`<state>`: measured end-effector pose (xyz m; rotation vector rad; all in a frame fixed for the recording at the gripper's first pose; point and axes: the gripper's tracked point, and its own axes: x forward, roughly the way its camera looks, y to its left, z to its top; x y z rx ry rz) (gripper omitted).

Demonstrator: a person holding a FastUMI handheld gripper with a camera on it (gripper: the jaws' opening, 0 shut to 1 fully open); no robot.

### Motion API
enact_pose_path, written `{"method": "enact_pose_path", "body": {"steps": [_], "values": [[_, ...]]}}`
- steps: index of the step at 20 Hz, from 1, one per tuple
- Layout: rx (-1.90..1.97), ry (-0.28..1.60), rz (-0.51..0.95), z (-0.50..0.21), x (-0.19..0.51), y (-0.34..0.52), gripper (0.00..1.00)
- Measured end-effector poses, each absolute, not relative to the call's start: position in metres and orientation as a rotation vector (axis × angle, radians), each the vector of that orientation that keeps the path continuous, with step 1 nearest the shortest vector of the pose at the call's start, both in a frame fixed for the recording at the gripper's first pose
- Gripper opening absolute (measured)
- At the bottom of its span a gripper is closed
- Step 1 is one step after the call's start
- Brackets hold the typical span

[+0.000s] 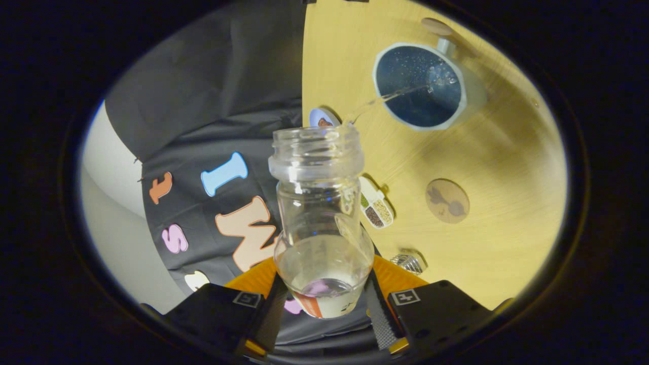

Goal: Take the bottle from table, then pour the juice into the cup, finally place the bottle on the coaster

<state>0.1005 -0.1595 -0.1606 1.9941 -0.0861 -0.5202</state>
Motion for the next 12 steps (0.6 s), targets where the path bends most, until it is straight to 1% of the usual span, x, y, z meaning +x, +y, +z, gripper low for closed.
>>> {"method": "enact_pose_path", "body": {"steps": [12], "values": [[2.068,-0.112,-0.541,-0.1591,0.0976,-0.1661,0.77]]}}
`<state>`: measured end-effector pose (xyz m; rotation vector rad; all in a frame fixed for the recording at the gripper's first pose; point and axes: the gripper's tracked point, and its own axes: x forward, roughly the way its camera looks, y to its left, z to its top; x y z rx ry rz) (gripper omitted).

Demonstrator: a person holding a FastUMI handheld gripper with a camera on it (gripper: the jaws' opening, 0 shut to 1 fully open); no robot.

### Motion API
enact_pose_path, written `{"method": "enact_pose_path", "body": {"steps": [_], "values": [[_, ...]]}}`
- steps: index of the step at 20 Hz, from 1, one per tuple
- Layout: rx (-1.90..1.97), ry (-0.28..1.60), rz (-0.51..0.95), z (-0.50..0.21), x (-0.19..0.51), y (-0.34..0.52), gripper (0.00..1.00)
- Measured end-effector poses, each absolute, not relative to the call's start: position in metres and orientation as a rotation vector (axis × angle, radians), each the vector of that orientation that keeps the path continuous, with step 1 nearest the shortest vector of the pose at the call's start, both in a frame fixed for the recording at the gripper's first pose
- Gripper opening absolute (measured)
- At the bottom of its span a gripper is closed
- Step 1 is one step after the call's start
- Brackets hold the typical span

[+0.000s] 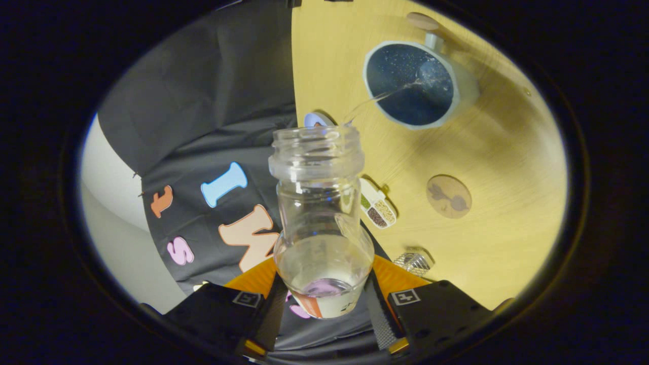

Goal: Take the bottle from table, then pour the juice into the cup, finally place the bottle on the coaster

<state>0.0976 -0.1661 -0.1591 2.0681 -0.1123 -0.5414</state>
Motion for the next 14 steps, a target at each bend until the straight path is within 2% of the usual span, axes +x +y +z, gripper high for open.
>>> {"method": "enact_pose_path", "body": {"steps": [14], "values": [[2.181,-0.171,-0.544,-0.1518,0.0943,-0.1739,0.77]]}}
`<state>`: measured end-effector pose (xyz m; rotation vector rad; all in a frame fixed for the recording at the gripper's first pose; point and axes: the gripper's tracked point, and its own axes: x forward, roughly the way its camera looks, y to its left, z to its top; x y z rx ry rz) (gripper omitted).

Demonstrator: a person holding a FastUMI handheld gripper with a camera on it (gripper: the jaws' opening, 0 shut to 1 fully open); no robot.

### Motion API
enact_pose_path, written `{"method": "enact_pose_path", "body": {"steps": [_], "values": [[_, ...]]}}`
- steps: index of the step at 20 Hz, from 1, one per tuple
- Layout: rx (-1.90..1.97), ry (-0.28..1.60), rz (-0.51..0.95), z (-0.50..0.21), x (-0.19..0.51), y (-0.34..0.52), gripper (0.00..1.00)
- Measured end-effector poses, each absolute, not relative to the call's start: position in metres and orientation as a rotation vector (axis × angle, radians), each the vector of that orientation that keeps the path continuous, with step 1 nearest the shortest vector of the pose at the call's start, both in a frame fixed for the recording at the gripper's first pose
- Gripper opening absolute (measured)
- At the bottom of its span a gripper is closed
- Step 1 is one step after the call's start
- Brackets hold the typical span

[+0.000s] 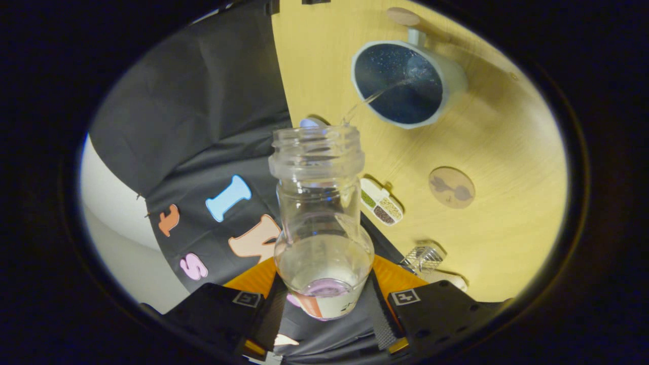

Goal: Take the bottle from table, then pour the juice into the cup, finally place the bottle on the coaster

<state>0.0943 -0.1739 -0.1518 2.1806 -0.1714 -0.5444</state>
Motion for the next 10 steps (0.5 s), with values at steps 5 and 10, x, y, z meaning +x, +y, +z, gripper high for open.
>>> {"method": "enact_pose_path", "body": {"steps": [5,10], "values": [[2.215,-0.179,-0.554,-0.1499,0.095,-0.1773,0.77],[2.249,-0.199,-0.554,-0.1482,0.092,-0.1797,0.77]]}}
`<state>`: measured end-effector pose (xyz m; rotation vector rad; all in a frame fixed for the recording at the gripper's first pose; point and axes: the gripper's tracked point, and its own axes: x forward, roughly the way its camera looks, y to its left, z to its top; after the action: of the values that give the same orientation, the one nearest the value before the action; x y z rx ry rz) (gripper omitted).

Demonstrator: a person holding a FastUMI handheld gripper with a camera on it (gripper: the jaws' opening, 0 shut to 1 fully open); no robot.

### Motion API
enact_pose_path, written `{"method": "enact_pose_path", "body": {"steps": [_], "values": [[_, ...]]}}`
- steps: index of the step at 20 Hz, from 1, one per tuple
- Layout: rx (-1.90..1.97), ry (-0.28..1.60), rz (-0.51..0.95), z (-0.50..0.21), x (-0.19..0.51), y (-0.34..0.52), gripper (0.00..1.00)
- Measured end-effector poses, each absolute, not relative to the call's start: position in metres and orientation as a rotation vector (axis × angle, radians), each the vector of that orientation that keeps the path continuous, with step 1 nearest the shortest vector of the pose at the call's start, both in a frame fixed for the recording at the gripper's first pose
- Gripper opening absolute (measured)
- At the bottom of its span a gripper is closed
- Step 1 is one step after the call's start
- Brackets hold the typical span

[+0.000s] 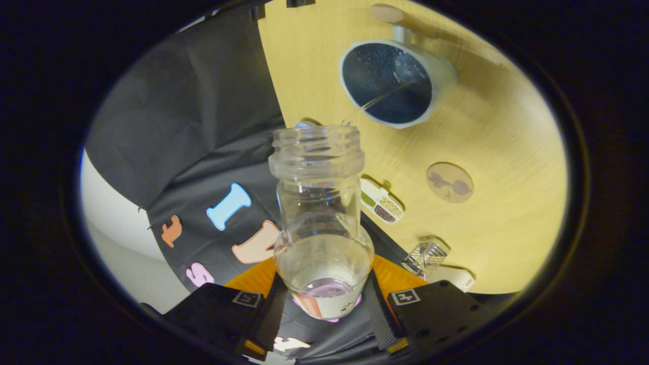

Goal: Take the bottle from table, then pour the juice into the cup, finally place the bottle on the coaster

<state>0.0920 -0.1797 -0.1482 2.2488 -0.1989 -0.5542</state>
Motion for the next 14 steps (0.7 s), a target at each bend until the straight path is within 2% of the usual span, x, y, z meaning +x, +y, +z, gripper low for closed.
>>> {"method": "enact_pose_path", "body": {"steps": [14], "values": [[2.31,-0.227,-0.579,-0.159,0.097,-0.182,0.77]]}}
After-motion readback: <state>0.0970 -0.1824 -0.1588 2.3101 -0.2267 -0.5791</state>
